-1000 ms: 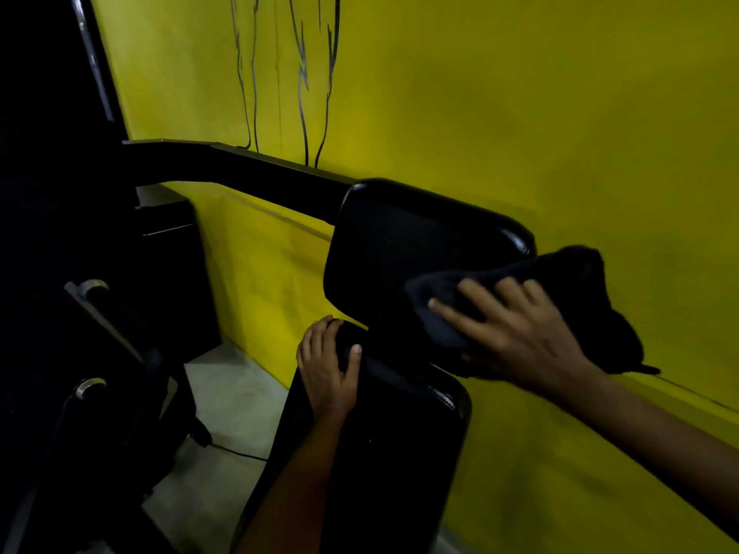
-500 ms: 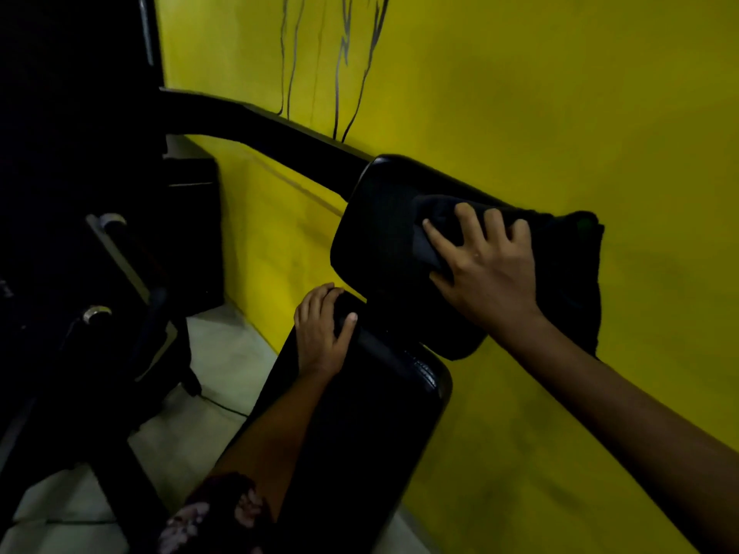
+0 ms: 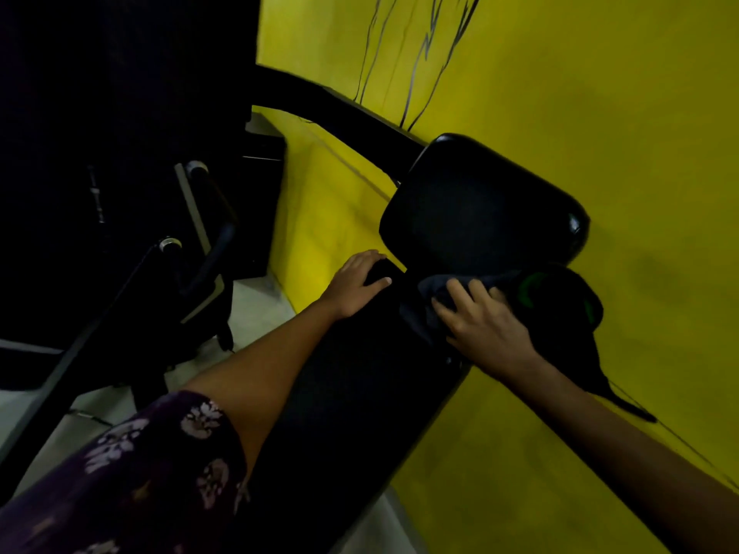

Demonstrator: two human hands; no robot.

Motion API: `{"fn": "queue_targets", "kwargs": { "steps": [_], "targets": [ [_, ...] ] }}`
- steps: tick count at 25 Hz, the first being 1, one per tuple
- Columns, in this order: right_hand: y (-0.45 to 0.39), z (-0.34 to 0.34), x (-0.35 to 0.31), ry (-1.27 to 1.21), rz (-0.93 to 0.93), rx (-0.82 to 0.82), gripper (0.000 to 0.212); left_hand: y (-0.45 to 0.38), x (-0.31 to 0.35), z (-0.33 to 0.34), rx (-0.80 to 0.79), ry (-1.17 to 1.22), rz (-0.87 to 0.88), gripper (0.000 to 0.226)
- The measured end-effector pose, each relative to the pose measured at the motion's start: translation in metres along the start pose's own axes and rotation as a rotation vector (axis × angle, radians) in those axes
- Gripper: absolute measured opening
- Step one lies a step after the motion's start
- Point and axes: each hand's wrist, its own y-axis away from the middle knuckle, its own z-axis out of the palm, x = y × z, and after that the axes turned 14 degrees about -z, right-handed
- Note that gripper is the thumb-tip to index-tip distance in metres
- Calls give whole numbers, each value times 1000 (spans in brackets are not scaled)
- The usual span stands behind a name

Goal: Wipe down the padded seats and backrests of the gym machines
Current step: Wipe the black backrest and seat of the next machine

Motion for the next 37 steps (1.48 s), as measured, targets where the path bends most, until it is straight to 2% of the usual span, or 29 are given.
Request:
{"fn": "queue_targets", "kwargs": {
  "steps": [3, 6, 9, 11, 12, 14, 16, 19, 21, 25, 29, 31, 34, 37],
  "targets": [
    [29, -25, -14, -288, 247, 141, 51, 2, 2, 1, -5, 3, -45, 51],
    [47, -47, -7, -518, 642, 482, 50, -2, 1, -3, -52, -21, -81, 51],
    [58, -49, 11, -626, 910, 811, 47, -4, 14, -9, -80, -3, -210, 53],
    [60, -42, 22, -694, 1037, 917, 46, 3, 37, -12, 74, 99, -293, 54],
    [60, -37, 24, -733, 1080, 945, 45, 8, 53, -14, 181, 170, -269, 51],
    [58, -24, 17, -801, 1130, 988, 44, 19, 85, -16, 346, 240, -110, 43],
    [55, -8, -4, -873, 1157, 1001, 43, 22, 117, -22, 393, 195, 95, 45],
    [45, 5, -22, -936, 1161, 1017, 44, 9, 161, -30, 310, 10, 372, 48],
    [34, 6, -1, -917, 1184, 1058, 46, -4, 185, -29, 230, -110, 471, 48],
    [19, 11, 36, -751, 1208, 1043, 48, -22, 192, -11, 212, -162, 469, 46],
    [34, 28, -27, -724, 1037, 883, 60, -28, 187, 12, 327, -82, 466, 52],
    [36, 32, -15, -711, 974, 923, 60, -29, 188, 20, 381, -47, 462, 53],
    [23, 26, 33, -669, 1055, 1028, 50, -32, 187, 22, 411, -36, 474, 52],
    [19, 33, 11, -667, 1099, 1040, 45, -32, 186, 24, 418, -35, 470, 52]
  ]
}}
